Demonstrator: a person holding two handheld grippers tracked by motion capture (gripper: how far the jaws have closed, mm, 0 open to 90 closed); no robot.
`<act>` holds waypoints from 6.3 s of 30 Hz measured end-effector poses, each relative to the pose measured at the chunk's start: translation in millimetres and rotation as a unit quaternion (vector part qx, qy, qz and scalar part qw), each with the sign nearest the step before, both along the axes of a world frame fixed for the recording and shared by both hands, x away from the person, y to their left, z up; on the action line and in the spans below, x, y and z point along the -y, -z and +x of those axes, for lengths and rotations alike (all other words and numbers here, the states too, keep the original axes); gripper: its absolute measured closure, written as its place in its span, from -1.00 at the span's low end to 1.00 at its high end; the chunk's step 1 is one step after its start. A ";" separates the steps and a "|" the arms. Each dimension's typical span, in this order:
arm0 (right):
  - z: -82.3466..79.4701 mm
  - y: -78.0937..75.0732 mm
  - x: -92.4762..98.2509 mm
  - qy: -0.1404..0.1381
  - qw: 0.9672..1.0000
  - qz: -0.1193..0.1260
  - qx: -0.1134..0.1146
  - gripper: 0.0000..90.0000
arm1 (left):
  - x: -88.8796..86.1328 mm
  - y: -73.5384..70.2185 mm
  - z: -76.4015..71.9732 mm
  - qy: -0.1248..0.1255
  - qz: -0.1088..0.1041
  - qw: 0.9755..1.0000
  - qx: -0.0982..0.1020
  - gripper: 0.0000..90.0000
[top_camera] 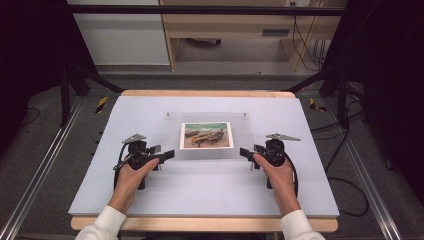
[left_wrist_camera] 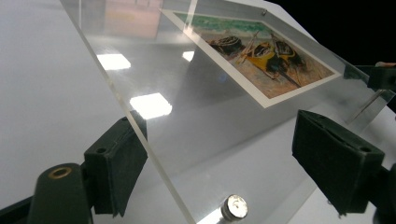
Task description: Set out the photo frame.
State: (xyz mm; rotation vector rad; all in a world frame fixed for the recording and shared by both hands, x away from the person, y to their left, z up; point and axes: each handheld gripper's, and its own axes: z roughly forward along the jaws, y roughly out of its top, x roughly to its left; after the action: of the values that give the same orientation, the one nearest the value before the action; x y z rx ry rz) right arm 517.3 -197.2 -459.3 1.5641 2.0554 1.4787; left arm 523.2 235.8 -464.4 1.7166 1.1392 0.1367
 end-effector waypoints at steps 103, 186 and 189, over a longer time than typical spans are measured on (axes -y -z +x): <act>-82.7 -8.4 4.4 0.018 0.993 -0.082 0.081 0.42 | -13.3 -5.5 -70.2 -0.003 0.045 0.997 0.057 0.23; -100.0 -3.0 6.5 0.005 0.992 -0.109 0.070 0.54 | -13.2 0.9 -92.8 0.008 0.071 0.996 0.061 0.39; -99.9 -2.8 6.4 0.005 0.991 -0.109 0.071 0.54 | -13.1 1.2 -92.6 0.007 0.070 0.995 0.063 0.38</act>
State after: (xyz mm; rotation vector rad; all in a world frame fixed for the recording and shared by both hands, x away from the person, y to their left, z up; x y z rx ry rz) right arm 417.4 -203.6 -456.5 1.3450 2.0449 1.2721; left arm 430.6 248.9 -465.5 1.8123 1.0436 0.3186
